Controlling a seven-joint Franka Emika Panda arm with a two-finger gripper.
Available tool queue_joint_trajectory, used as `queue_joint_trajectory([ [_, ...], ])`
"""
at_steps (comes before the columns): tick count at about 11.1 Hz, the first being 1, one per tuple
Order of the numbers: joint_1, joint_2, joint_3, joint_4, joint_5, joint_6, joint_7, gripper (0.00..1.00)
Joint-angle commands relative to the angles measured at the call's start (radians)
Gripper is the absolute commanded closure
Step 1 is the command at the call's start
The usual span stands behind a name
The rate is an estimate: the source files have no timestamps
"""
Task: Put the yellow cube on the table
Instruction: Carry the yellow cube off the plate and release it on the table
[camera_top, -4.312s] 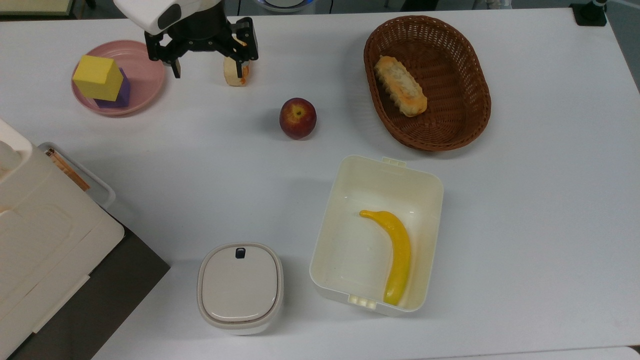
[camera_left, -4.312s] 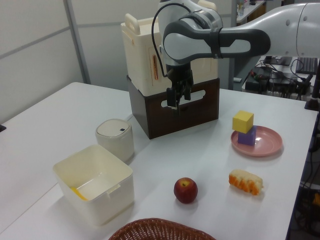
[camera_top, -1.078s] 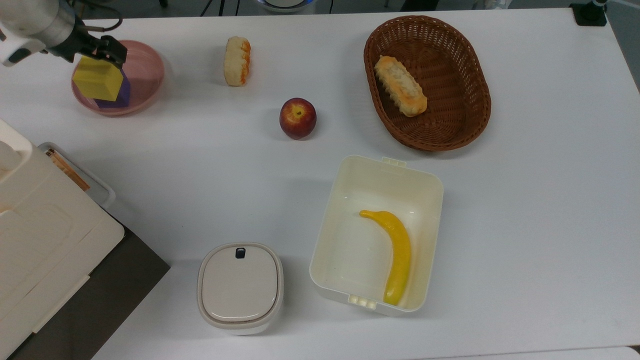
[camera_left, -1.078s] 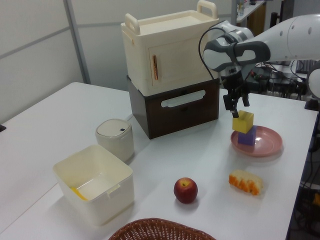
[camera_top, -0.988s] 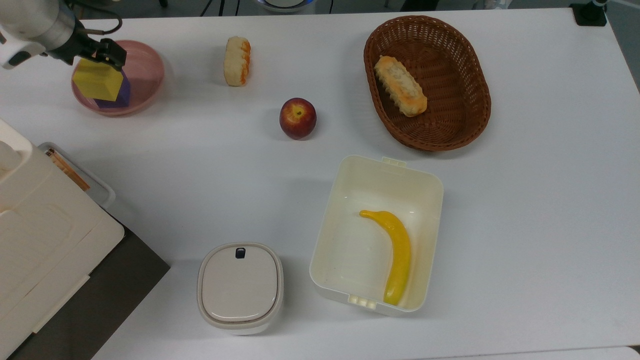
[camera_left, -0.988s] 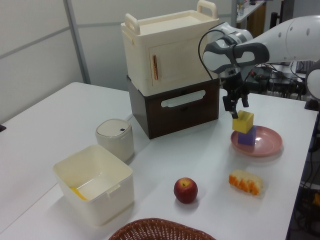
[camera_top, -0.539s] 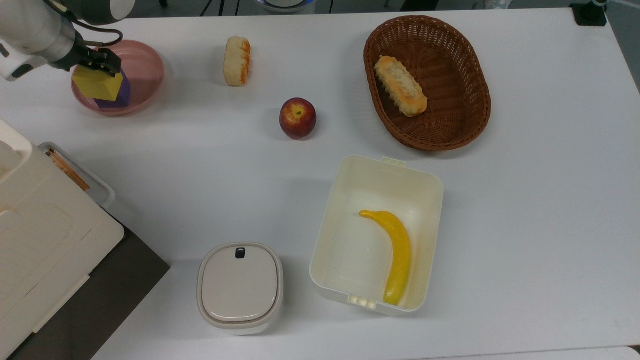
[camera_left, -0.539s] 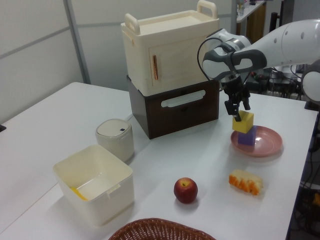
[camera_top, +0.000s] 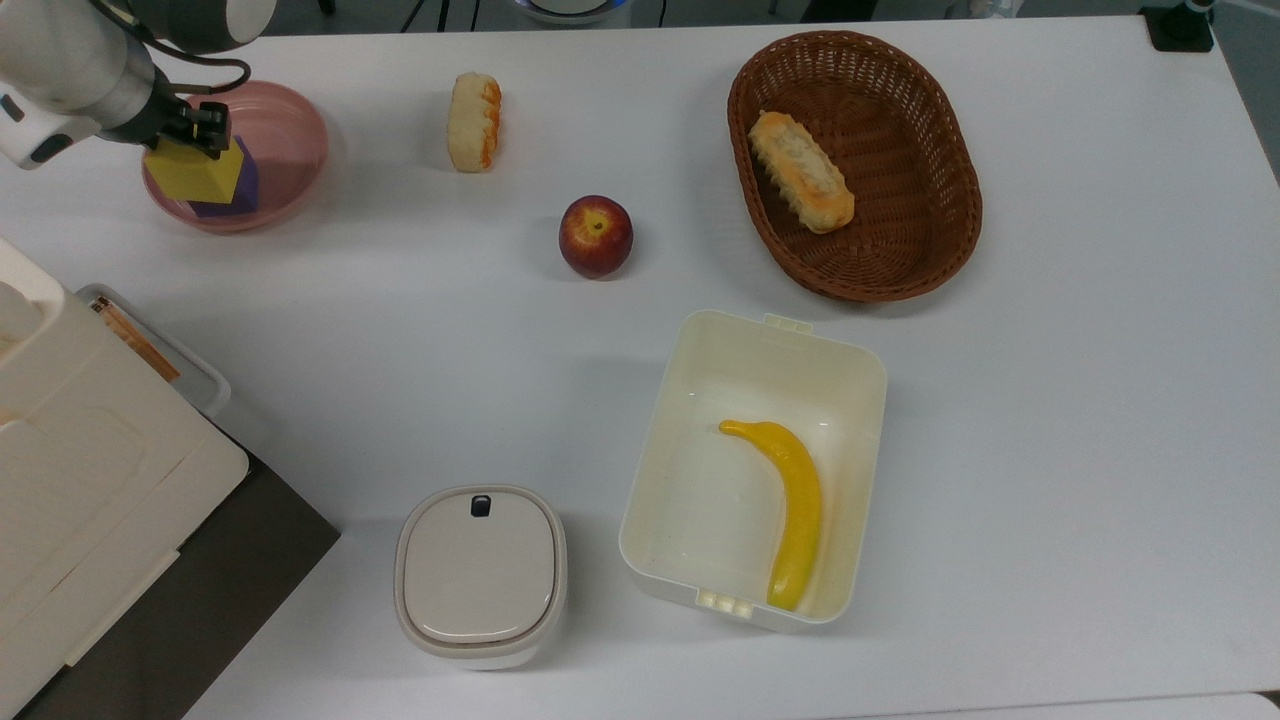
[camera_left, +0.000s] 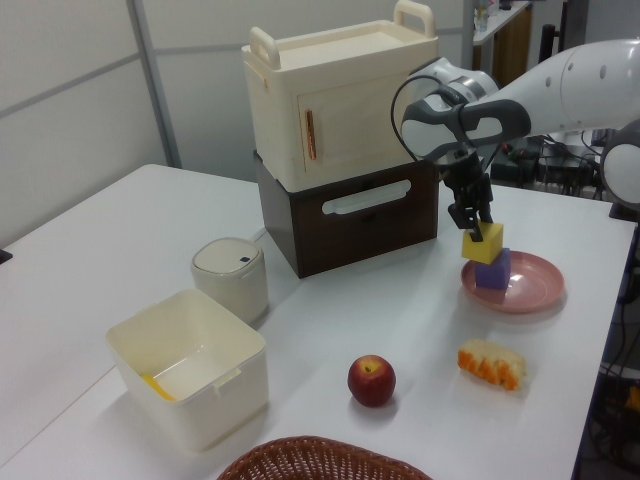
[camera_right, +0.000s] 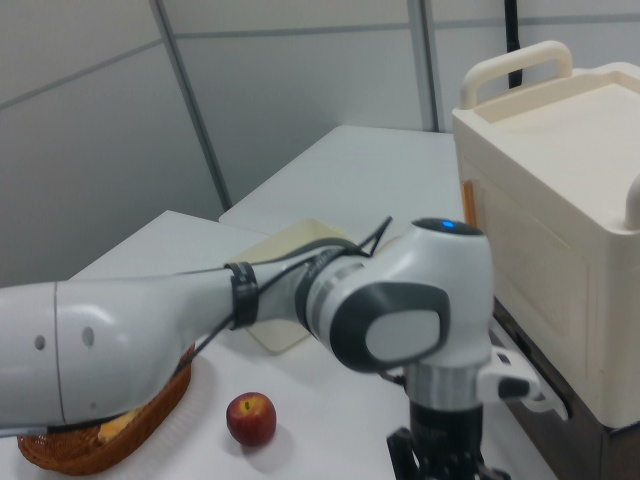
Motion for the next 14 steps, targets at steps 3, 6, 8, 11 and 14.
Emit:
queue_joint_trajectory([
  [3, 0.132, -0.072, 0.003, 0.011, 0.020, -0.025, 0.098, 0.77],
  [6, 0.211, -0.072, 0.003, 0.011, 0.100, -0.017, 0.153, 0.70],
  [8, 0.252, -0.073, 0.002, 0.011, 0.149, -0.012, 0.191, 0.05],
  [11, 0.280, -0.081, 0.003, 0.041, 0.148, -0.022, 0.218, 0.00],
  [14, 0.314, -0.136, 0.002, 0.064, 0.148, -0.023, 0.218, 0.00],
])
